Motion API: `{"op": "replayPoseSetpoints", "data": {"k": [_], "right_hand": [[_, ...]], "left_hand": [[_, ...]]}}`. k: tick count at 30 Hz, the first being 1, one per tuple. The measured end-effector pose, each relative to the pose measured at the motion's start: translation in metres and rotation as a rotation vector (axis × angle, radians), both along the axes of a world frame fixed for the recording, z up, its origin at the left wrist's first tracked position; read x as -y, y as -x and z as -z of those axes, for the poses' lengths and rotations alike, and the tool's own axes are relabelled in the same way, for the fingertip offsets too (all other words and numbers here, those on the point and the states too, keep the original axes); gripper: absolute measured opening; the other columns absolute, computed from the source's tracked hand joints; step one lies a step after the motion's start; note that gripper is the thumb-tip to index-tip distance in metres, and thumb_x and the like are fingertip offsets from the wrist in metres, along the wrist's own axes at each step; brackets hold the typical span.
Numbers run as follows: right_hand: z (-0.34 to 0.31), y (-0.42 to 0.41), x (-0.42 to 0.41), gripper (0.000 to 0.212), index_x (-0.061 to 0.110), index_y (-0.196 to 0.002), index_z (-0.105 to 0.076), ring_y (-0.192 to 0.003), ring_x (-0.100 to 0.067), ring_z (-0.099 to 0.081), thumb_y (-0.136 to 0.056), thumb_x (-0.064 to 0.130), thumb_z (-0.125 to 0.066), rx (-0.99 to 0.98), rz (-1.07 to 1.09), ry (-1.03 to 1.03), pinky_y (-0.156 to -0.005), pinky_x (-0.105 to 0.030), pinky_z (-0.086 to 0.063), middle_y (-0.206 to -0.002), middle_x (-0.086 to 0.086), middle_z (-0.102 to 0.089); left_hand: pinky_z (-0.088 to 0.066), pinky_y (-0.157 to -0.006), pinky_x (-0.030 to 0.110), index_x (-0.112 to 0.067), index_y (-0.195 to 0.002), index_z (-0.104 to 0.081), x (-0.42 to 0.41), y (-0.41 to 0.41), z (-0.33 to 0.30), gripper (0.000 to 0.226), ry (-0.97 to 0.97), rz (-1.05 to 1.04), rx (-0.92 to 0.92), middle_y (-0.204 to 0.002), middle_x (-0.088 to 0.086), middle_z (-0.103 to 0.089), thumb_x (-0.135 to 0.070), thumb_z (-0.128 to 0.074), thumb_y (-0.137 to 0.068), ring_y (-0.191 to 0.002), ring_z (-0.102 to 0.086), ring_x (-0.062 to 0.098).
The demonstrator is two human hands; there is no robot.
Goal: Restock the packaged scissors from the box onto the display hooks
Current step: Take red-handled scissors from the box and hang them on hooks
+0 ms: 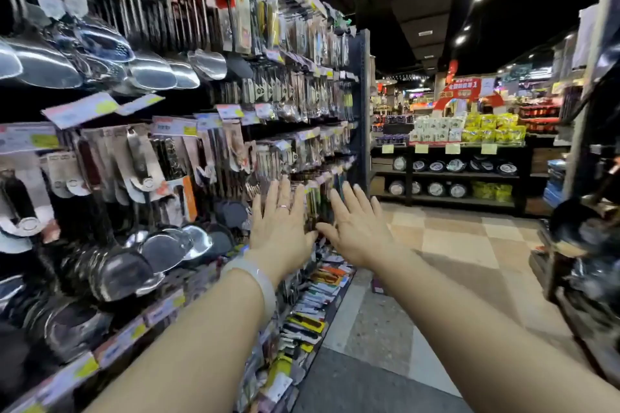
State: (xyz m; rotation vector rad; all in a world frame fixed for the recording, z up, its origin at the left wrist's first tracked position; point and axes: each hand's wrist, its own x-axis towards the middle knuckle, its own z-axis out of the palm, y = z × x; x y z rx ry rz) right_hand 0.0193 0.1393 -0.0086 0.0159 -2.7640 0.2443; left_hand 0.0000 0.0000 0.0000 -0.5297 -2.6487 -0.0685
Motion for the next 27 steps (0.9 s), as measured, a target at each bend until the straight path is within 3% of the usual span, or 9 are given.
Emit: {"op": "replayPoseSetpoints", "data": {"k": [18,27], "right_hand": [[0.103,0.290,-0.245,0.070,0.020,-0.151,-0.001,-0.146,-0.024,0.011,-0.095,0.057,-0.023,0.230,0.036,-0.074,-0.117,-0.046,0.002,-0.160,-0.005,0.009],[0.131,0.485,-0.331,0.067,0.023,-0.151,0.001,-0.146,-0.023,0.012,-0.097,0.054,-0.022,0.255,0.024,-0.056,-0.117,-0.045,0.002,-0.159,-0.003,0.011]], "left_hand": [[0.003,-0.118,0.046,-0.019,-0.150,0.008,-0.250,0.294,0.109,0.070,0.030,0.054,0.280,-0.159,0.006,0.016,-0.046,-0.029,-0.096,-0.146,0.017,0.023],[0.004,-0.117,0.044,-0.020,-0.150,0.007,-0.338,0.494,0.147,0.071,-0.004,0.033,0.268,-0.159,0.006,0.015,-0.047,-0.030,-0.096,-0.146,0.017,0.023]]}}
